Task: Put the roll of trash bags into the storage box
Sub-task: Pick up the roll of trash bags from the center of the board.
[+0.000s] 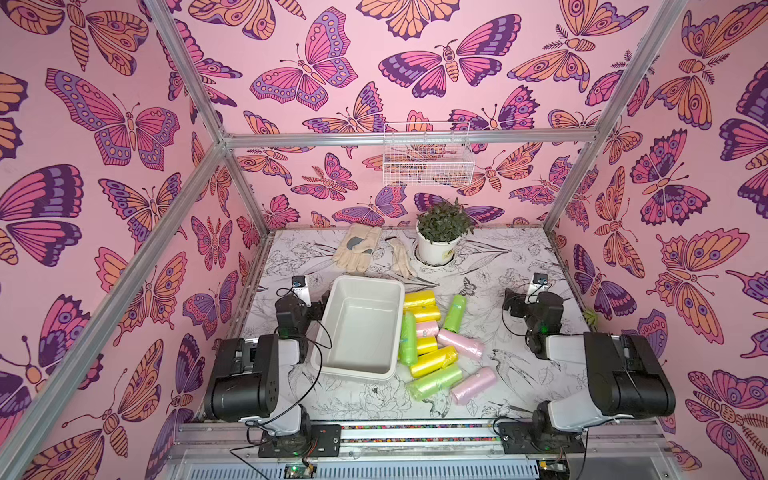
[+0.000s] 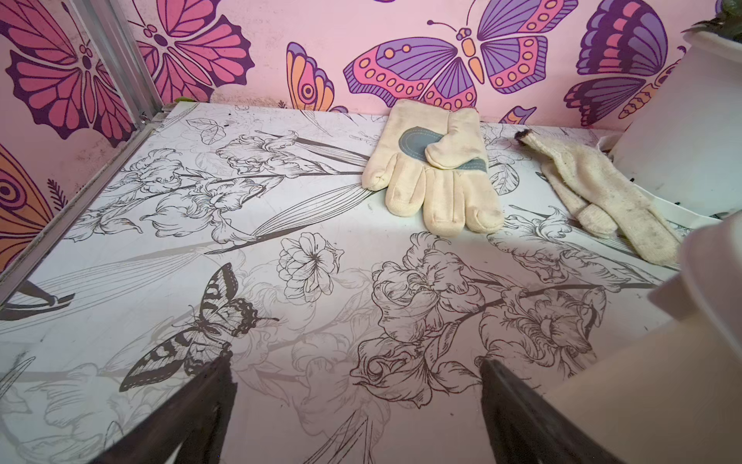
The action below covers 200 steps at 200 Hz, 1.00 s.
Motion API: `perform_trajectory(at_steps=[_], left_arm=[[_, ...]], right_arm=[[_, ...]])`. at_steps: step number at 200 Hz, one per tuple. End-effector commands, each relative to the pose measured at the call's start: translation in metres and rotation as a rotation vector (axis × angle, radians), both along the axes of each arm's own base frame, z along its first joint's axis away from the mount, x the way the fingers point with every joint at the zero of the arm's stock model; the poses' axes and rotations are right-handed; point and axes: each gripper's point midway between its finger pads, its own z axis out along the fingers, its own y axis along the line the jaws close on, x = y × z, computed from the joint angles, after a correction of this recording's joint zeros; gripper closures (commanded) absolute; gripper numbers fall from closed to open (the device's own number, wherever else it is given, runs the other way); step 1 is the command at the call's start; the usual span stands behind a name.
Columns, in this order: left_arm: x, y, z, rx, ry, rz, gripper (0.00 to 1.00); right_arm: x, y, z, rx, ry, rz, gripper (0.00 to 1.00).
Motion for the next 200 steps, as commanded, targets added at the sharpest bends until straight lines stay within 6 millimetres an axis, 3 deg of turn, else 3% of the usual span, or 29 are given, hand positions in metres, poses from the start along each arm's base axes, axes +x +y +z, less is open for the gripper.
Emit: perform_trajectory(at_steps=[1, 142, 158, 174, 184, 197, 200], left_arm=[[-0.002, -0.005, -0.003, 0.0, 0.005, -0.024, 0.01], [-0.006, 0.0, 0.0, 0.002, -0.018, 0.01, 0.01], [-0.022, 0.015, 0.005, 0.002, -0.068, 0.112, 0.01], [-0.035, 0.033, 0.017, -0.008, -0.103, 0.229, 0.01], [-0.039, 0.035, 0.023, -0.013, -0.104, 0.248, 0.01], [-0.041, 0.035, 0.022, -0.028, -0.065, 0.255, 0.01], [-0.041, 0.038, 0.034, -0.033, -0.086, 0.268, 0.01]], right_arm=[[0.004, 0.002, 0.009, -0.012, -0.022, 0.004, 0.01], [0.003, 0.003, 0.01, -0.01, -0.025, 0.005, 0.01], [0.0, 0.001, 0.021, -0.012, -0.062, -0.007, 0.01], [-0.014, -0.024, 0.035, -0.008, -0.062, -0.166, 0.01], [-0.023, -0.039, 0.047, 0.0, -0.087, -0.26, 0.01], [-0.033, -0.043, 0.059, 0.015, -0.124, -0.288, 0.01], [-0.035, -0.043, 0.062, 0.025, -0.132, -0.294, 0.01]])
